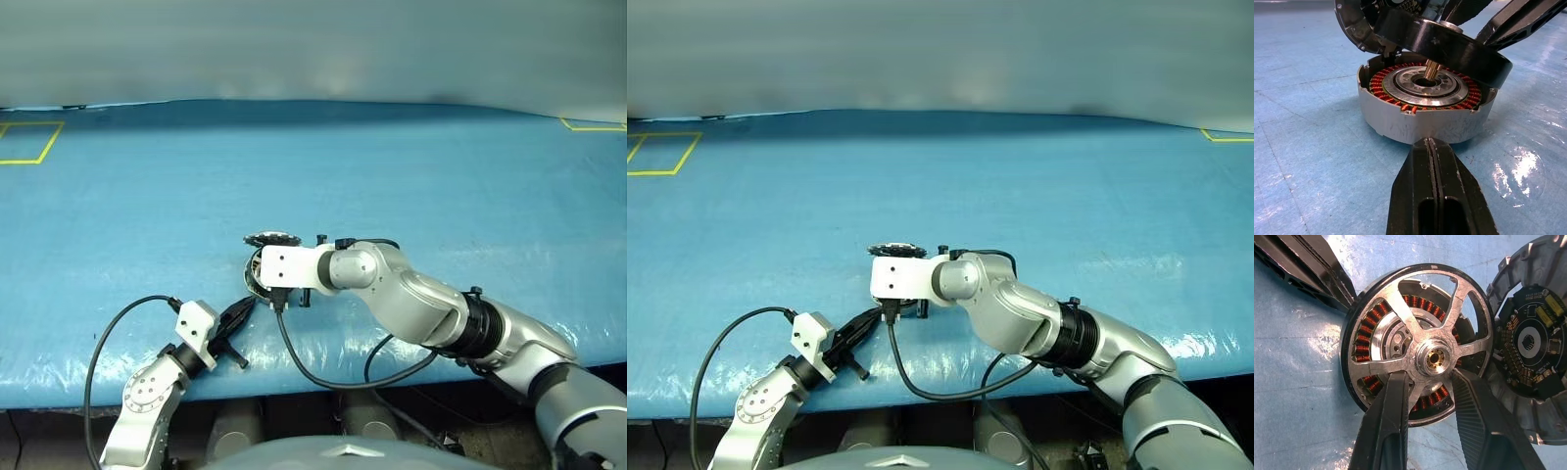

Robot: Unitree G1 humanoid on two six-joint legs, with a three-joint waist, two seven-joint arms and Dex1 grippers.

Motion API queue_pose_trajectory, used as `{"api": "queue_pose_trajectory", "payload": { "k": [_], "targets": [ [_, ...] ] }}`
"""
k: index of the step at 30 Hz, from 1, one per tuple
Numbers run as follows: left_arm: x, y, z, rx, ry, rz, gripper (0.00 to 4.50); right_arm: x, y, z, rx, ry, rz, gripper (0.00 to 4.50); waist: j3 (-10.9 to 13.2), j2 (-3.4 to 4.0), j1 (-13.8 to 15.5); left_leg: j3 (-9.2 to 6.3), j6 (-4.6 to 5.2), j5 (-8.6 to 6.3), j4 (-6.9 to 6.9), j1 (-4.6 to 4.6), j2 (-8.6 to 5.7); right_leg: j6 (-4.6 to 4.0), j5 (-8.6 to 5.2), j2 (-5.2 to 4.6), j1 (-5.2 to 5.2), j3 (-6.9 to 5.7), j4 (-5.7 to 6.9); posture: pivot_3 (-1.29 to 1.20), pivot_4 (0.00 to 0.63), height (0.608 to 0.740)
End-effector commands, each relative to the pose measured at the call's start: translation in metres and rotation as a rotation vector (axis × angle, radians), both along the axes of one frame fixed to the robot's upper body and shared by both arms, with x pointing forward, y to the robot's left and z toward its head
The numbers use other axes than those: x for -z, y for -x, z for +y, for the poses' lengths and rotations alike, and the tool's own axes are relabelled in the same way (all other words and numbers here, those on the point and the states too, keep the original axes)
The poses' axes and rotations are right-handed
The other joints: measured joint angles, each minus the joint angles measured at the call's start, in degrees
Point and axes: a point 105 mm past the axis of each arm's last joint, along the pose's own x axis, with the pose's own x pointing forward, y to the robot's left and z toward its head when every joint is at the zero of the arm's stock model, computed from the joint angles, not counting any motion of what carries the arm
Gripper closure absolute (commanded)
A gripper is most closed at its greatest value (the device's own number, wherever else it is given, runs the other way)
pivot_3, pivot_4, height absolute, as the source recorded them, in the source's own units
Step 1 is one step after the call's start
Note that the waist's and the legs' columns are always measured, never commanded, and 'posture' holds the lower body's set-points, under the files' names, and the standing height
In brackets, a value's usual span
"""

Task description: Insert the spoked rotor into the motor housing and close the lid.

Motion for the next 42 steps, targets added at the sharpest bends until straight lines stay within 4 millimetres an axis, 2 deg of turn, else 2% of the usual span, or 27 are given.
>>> {"api": "queue_pose_trajectory", "payload": {
  "k": [1, 19, 26, 34, 38, 42],
  "targets": [
    [-0.002, 0.001, -0.002, 0.007, 0.009, -0.014, 4.50, -0.008, 0.000, 0.004, -0.026, -0.013, -0.041, 3.45, 0.00, 0.00, 0.00, 0.00, 0.00, 0.00, 0.00, 0.00, 0.00, -0.01, 0.00, 0.00, 0.00, 0.00, 0.00, 0.00, 0.150, 0.740],
    [-0.003, 0.001, -0.002, 0.000, 0.012, -0.018, 4.50, 0.006, -0.002, 0.003, -0.047, 0.028, -0.021, 3.45, 0.00, 0.00, -0.03, 0.00, 0.00, 0.00, 0.00, 0.02, 0.00, 0.00, 0.00, 0.00, 0.01, 0.00, 0.01, 0.00, 0.150, 0.740],
    [-0.002, 0.001, -0.002, 0.003, 0.012, -0.016, 4.50, 0.000, -0.004, 0.004, -0.035, 0.001, -0.028, 1.26, 0.00, 0.00, 0.02, 0.00, 0.00, 0.00, 0.00, 0.02, 0.00, 0.08, 0.05, 0.00, 0.01, -0.01, 0.01, 0.00, 0.150, 0.740],
    [-0.001, 0.001, -0.001, 0.009, 0.009, -0.016, 4.50, -0.025, 0.000, 0.003, 0.006, -0.110, 0.001, 1.26, 0.00, 0.00, 0.03, -0.01, 0.00, 0.00, 0.01, 0.01, 0.00, 0.09, 0.06, 0.00, 0.01, -0.01, 0.02, 0.00, 0.150, 0.740],
    [-0.001, 0.000, -0.001, 0.012, 0.006, -0.018, 4.50, -0.027, 0.007, 0.002, 0.061, -0.228, 0.116, 2.12, -0.01, -0.01, 0.08, -0.02, 0.00, 0.00, 0.00, 0.01, 0.00, 0.09, 0.06, 0.00, 0.03, -0.02, 0.02, 0.00, 0.150, 0.740],
    [-0.002, -0.001, -0.001, 0.014, 0.005, -0.021, 4.50, -0.022, 0.011, 0.007, 0.130, -0.373, 0.229, 3.53, 0.00, 0.00, 0.07, -0.03, 0.00, 0.00, 0.01, 0.01, -0.01, 0.09, 0.06, 0.00, 0.04, -0.02, 0.02, 0.00, 0.150, 0.740]
  ]
}}
